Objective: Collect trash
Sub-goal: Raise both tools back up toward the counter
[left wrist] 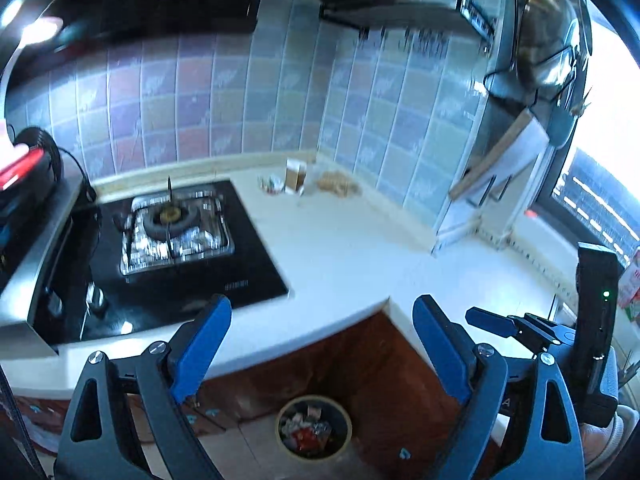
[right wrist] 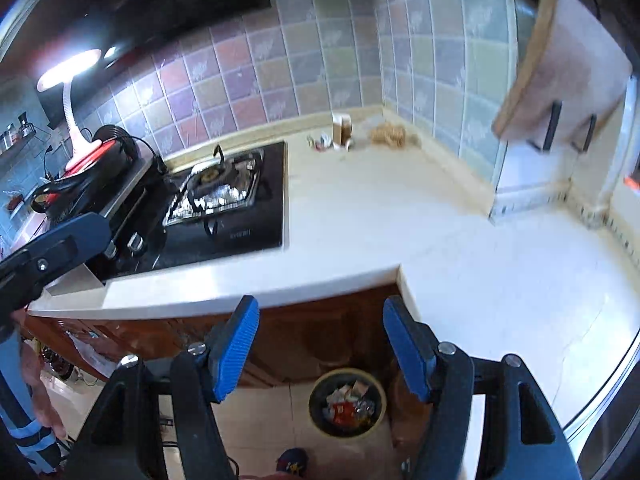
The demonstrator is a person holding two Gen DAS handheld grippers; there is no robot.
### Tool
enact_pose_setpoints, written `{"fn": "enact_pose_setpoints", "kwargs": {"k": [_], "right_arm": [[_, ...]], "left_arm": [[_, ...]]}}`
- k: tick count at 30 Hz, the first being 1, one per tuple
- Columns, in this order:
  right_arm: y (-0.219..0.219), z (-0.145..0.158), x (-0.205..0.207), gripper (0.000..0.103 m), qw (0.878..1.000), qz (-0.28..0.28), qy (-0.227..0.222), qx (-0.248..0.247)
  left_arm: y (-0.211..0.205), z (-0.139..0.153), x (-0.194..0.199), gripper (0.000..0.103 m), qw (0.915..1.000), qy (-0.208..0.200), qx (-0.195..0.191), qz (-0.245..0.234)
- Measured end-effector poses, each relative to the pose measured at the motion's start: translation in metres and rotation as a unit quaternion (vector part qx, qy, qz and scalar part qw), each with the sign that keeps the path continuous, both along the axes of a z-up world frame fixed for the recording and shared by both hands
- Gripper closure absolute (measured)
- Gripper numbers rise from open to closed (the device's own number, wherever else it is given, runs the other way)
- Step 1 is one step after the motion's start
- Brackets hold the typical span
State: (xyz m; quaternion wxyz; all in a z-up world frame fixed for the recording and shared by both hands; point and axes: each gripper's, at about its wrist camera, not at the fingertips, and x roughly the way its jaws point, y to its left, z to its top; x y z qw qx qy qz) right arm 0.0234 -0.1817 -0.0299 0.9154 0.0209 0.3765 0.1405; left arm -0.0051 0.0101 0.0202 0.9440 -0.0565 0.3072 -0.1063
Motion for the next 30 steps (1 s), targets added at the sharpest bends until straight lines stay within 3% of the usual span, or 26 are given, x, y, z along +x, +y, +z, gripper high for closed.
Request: {"fn": "enact_pose_setpoints", "kwargs": {"k": [5, 7, 11, 16, 24, 30], "right_arm": [[-0.002, 0.042, 0.022, 0.038, 0.999, 0.015, -0.028, 0.001], [-0.002, 0.057, 0.035, 0.038, 0.999, 0.02, -0.037, -0.001], [0.002, 0.072, 0.062, 0.038, 0.998, 0.025, -0.049, -0.011], [0.007, 0.079, 0.109, 0.038, 0.998, 0.028, -0.055, -0.027], [0.015, 0.06, 0.212, 0.038, 0.999, 0.019, -0.027, -0.024], [0.031, 0.014, 0.302, 0.038, 0.999, 0.008, 0.029, -0.011]], "left_arm": [[-0.001, 0.044, 0.016, 0.012, 0.9997, -0.012, 0.015, 0.017], [0.001, 0.055, 0.03, 0.012, 0.9997, 0.004, 0.016, 0.016], [0.006, 0.065, 0.063, 0.012, 0.9991, 0.03, 0.022, 0.021], [0.016, 0.074, 0.115, 0.012, 0.9979, 0.028, 0.034, 0.047], [0.029, 0.057, 0.239, 0.012, 0.9969, 0.065, 0.033, 0.03], [0.044, 0.01, 0.355, 0.012, 0.991, 0.133, 0.015, 0.005]]}}
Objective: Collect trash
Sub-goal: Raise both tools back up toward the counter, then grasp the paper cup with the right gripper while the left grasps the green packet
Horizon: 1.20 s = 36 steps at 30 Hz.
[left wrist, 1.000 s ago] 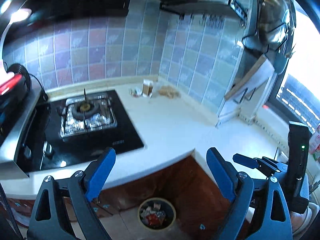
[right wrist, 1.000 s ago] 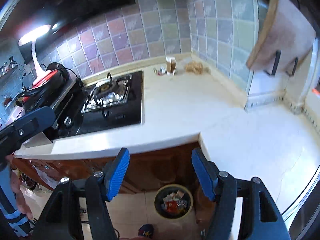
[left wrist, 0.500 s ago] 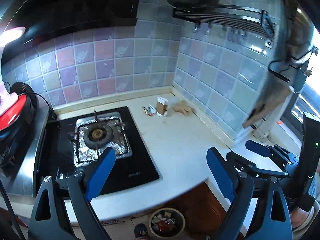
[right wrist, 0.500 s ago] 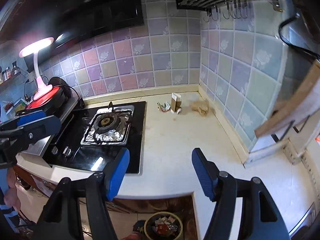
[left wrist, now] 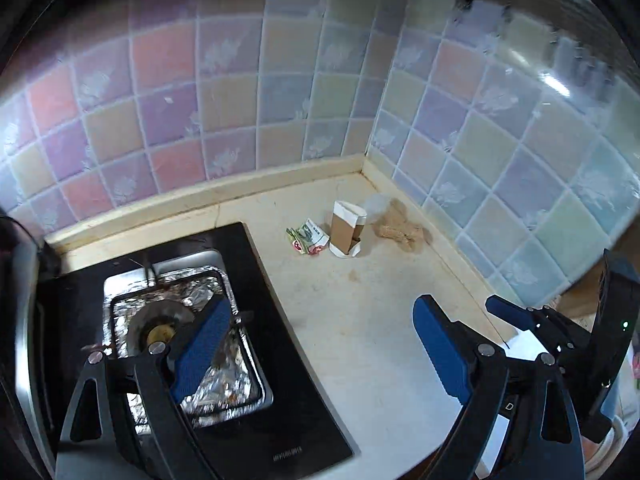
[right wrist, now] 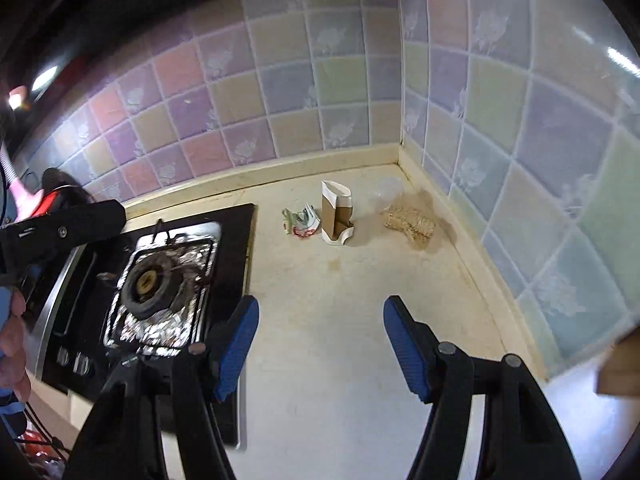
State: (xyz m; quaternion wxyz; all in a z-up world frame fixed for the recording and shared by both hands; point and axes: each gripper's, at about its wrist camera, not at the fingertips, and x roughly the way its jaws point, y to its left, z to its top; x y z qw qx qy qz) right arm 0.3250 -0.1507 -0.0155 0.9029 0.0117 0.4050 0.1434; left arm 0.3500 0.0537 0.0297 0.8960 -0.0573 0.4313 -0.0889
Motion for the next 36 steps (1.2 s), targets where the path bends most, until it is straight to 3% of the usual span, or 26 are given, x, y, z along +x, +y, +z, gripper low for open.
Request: {"fn": "enact_pose_setpoints", "kwargs": {"k": [6, 15, 20, 23, 25, 30, 36], "right_arm": [[0.016, -0.041, 0.082, 0.038, 0.999, -0.017, 0.034, 0.016], [0.03, -0.078, 0.177, 0.038, 0.999, -0.02, 0.04, 0.008], [0.04, -0.092, 0.205, 0.039, 0.999, -0.014, 0.041, -0.011], [0.044, -0.099, 0.215, 0.063, 0.999, 0.001, 0.048, -0.004], [0.046, -0.101, 0.217, 0.071, 0.999, 0.009, 0.048, 0.006], [0.044, -0.099, 0.214, 0.075, 0.999, 0.017, 0.033, 0.02], [0.03, -0.091, 0.211, 0.077, 0.999, -0.016, 0.017, 0.034]], "left_arm": [[0.017, -0.061, 0.095, 0.017, 0.9974, 0.068, -0.025, 0.004], [0.026, -0.113, 0.181, 0.017, 0.993, 0.111, -0.038, 0.007], [0.028, -0.13, 0.202, 0.017, 0.991, 0.129, -0.037, 0.0], [0.029, -0.136, 0.207, 0.017, 0.99, 0.136, -0.037, -0.008], [0.029, -0.138, 0.209, 0.017, 0.9893, 0.139, -0.041, -0.011], [0.027, -0.144, 0.217, 0.017, 0.9867, 0.151, -0.059, -0.01], [0.004, -0.155, 0.225, 0.017, 0.9853, 0.161, -0.053, -0.021]]}}
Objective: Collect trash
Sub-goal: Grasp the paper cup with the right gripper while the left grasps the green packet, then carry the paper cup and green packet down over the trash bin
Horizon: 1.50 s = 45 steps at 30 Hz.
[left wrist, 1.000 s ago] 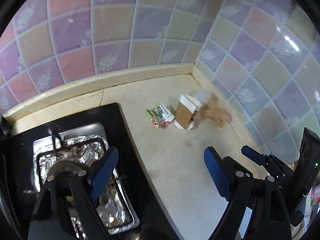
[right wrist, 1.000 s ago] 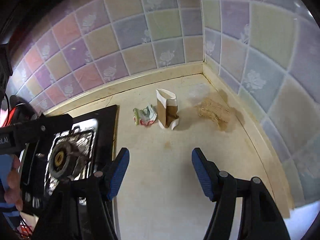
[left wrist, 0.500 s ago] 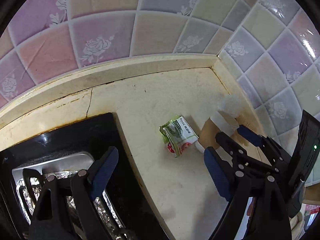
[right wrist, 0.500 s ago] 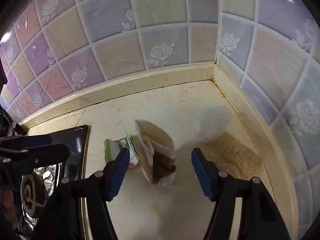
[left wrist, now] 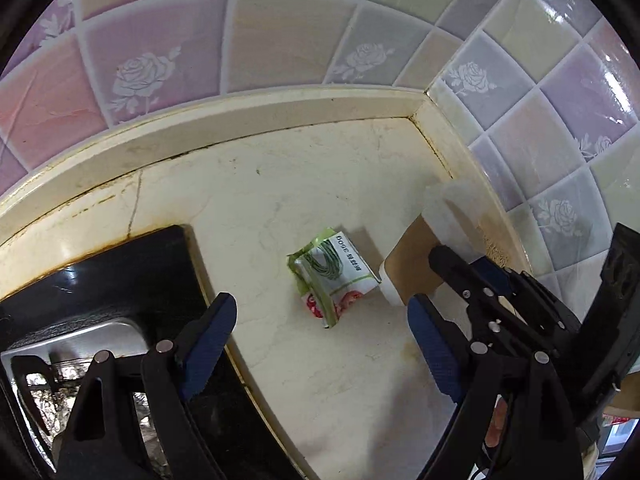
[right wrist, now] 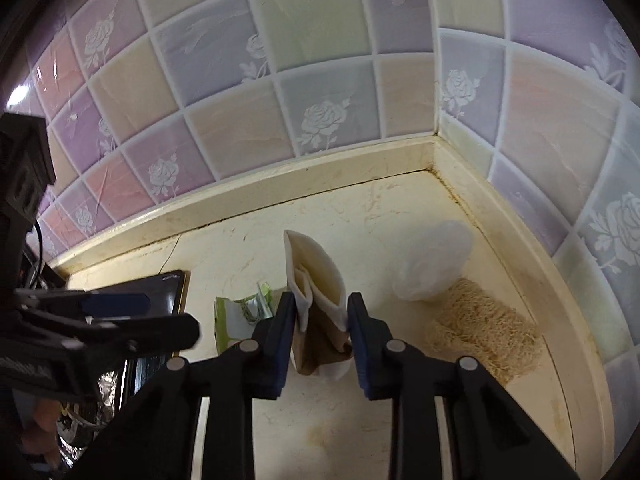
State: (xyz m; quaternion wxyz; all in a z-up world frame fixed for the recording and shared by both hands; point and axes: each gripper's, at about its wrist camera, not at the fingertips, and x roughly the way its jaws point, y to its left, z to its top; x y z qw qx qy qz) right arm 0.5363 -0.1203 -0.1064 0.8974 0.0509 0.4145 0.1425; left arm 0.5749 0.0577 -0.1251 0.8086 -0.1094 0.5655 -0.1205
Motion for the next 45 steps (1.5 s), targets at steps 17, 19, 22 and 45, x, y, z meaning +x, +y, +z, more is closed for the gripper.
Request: {"fn": "enact_pose_setpoints", "kwargs": {"k": [17, 19, 22, 45], "right_arm": [[-0.033, -0.004, -0.006, 0.077, 0.999, -0.042, -0.009, 0.015], [-0.034, -0.006, -0.006, 0.077, 0.999, -0.043, -0.006, 0.019], [-0.035, -0.008, -0.006, 0.077, 0.999, -0.042, -0.004, 0.023], [-0.027, 0.037, -0.095, 0.078, 0.999, 0.01, -0.046, 0.014]], "left_arm": [[-0.027, -0.053, 0.041, 0.017, 0.9951, 0.061, 0.014, 0.077], [-0.029, -0.056, 0.043, 0.017, 0.9945, 0.063, 0.016, 0.082], [-0.032, -0.056, 0.043, 0.032, 0.9944, 0.059, 0.014, 0.087], [-0.047, 0.04, -0.09, 0.09, 0.9994, -0.025, -0.009, 0.022]]}}
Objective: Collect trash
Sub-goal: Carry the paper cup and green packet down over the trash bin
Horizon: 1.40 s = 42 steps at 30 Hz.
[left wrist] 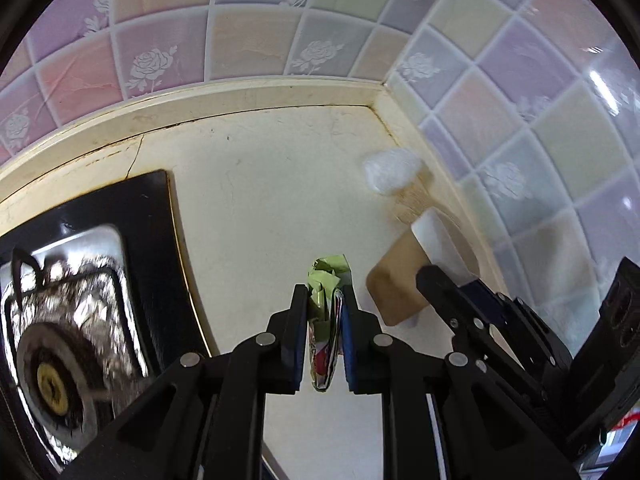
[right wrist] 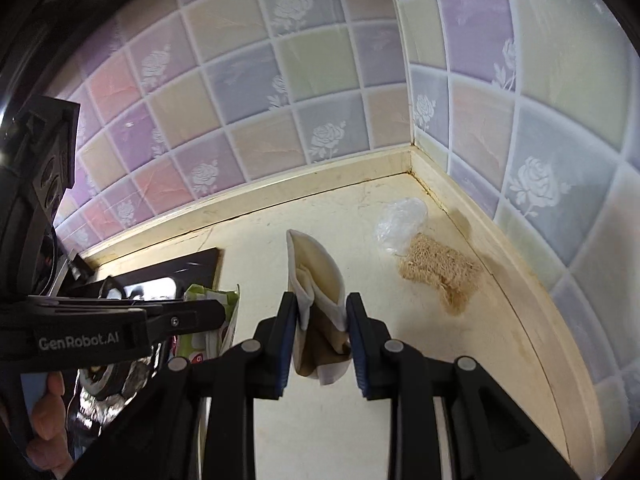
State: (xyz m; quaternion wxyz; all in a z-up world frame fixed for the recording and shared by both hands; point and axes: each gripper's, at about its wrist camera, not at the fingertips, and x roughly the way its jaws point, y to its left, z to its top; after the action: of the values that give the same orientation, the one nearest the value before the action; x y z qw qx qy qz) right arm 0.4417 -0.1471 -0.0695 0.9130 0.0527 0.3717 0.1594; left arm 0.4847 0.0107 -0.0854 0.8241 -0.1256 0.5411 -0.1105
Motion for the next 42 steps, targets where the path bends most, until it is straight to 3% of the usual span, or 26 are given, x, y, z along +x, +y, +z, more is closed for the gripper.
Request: {"fn": "enact_pose_setpoints", "kwargs": {"k": [14, 22, 33, 42], "right_arm": [[-0.027, 0.042, -0.182, 0.078, 0.998, 0.051, -0.037, -0.004], [-0.039, 0.041, -0.298, 0.078, 0.997, 0.075, -0.034, -0.002], [-0.052, -0.011, -0.401, 0.078, 0.997, 0.071, 0.02, 0.018], [-0.05, -0.087, -0.43, 0.078, 0.997, 0.008, 0.075, -0.005]], "left_arm": [[-0.019, 0.051, -0.202, 0.09, 0.9986, -0.051, -0.009, -0.009], [-0.037, 0.044, -0.315, 0.09, 0.9985, -0.053, -0.012, 0.0], [-0.059, -0.004, -0.419, 0.09, 0.9981, -0.038, 0.013, -0.048], [-0.081, -0.06, -0.436, 0.09, 0.9912, -0.045, 0.038, -0.119]]}}
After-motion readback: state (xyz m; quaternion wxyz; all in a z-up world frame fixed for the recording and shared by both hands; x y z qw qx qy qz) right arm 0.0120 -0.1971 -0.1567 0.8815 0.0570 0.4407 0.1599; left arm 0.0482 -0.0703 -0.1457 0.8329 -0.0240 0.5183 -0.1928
